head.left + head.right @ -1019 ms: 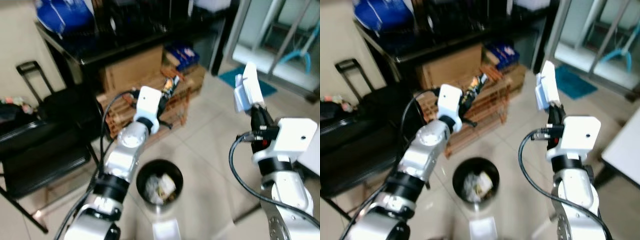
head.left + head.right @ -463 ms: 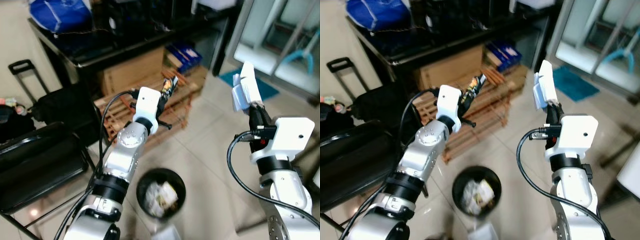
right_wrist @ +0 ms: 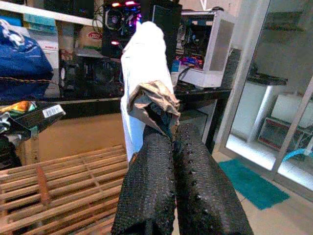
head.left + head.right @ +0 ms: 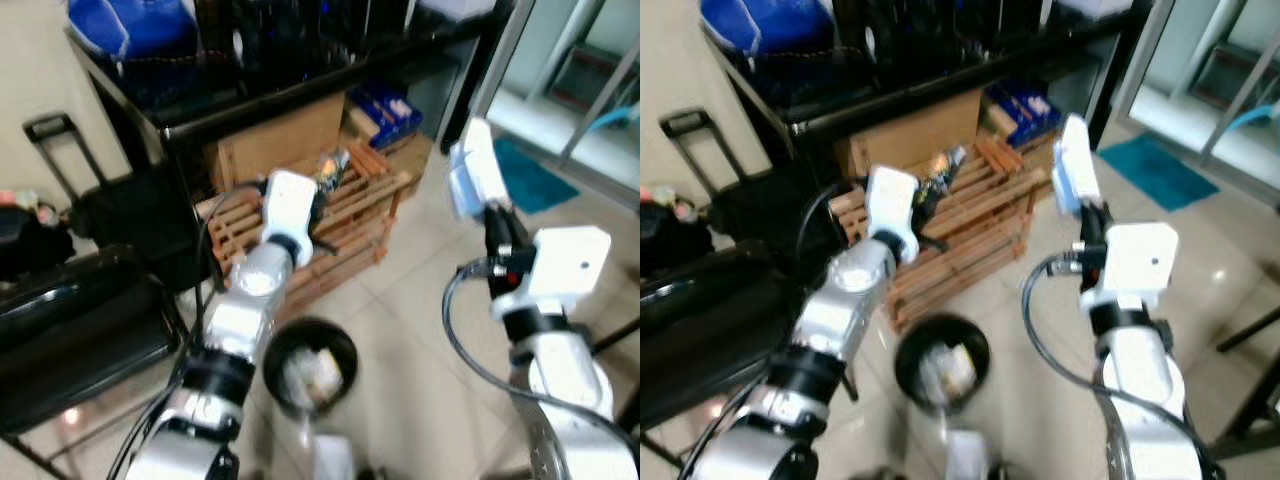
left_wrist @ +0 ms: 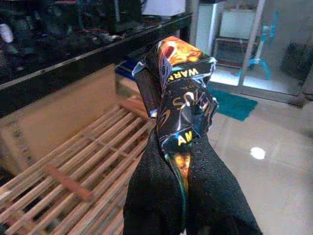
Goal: Picking trash to rubbish bin
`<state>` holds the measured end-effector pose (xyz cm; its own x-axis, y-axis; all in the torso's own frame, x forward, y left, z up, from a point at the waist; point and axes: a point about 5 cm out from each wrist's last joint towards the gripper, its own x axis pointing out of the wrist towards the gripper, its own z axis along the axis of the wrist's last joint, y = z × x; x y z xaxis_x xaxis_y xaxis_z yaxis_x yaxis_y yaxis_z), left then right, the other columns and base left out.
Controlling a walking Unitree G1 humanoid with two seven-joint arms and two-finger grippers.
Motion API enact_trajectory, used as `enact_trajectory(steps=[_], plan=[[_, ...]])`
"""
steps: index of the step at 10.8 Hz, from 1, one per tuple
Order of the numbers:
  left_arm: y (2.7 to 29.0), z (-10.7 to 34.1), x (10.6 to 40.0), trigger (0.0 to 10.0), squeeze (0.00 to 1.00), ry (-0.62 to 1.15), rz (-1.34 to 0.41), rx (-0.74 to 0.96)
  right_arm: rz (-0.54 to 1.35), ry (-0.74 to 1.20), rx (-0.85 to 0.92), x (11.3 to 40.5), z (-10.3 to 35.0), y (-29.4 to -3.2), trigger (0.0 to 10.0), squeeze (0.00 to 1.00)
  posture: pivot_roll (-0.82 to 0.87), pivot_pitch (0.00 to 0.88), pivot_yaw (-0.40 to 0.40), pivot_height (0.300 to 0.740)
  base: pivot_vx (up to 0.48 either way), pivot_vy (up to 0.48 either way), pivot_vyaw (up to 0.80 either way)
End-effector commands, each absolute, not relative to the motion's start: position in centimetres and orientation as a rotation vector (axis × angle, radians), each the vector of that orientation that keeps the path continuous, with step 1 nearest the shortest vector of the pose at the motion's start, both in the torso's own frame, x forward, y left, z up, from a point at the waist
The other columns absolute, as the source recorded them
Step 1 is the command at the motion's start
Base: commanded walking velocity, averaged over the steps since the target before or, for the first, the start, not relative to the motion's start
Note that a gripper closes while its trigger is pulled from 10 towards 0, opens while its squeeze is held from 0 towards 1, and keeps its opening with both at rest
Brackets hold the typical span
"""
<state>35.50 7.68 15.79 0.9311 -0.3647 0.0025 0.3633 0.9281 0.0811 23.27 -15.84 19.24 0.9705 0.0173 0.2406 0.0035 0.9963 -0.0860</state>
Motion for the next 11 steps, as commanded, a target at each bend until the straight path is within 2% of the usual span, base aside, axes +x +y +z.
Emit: enact_trajectory(steps=[1,7,11], plan=[[8.1,16.0,35.6,10.0,0.00,-0.022,-0.355,0.089,0.022,-0.254,-0.086,23.2,19.4,-15.5,10.0,0.00,0.11,0.113,-0.017,0.740,0.000,0.000,0.00],[8.8,15.2,35.6,10.0,0.00,0.025,-0.321,0.110,0.059,-0.225,-0.037,23.5,18.8,-15.1,10.0,0.00,0.13,0.158,-0.025,0.740,0.000,0.000,0.00],[9.5,13.1,35.4,10.0,0.00,0.104,-0.278,0.112,0.030,-0.199,0.059,24.8,18.8,-15.6,10.0,0.00,0.10,0.263,-0.066,0.740,0.000,0.000,0.00]])
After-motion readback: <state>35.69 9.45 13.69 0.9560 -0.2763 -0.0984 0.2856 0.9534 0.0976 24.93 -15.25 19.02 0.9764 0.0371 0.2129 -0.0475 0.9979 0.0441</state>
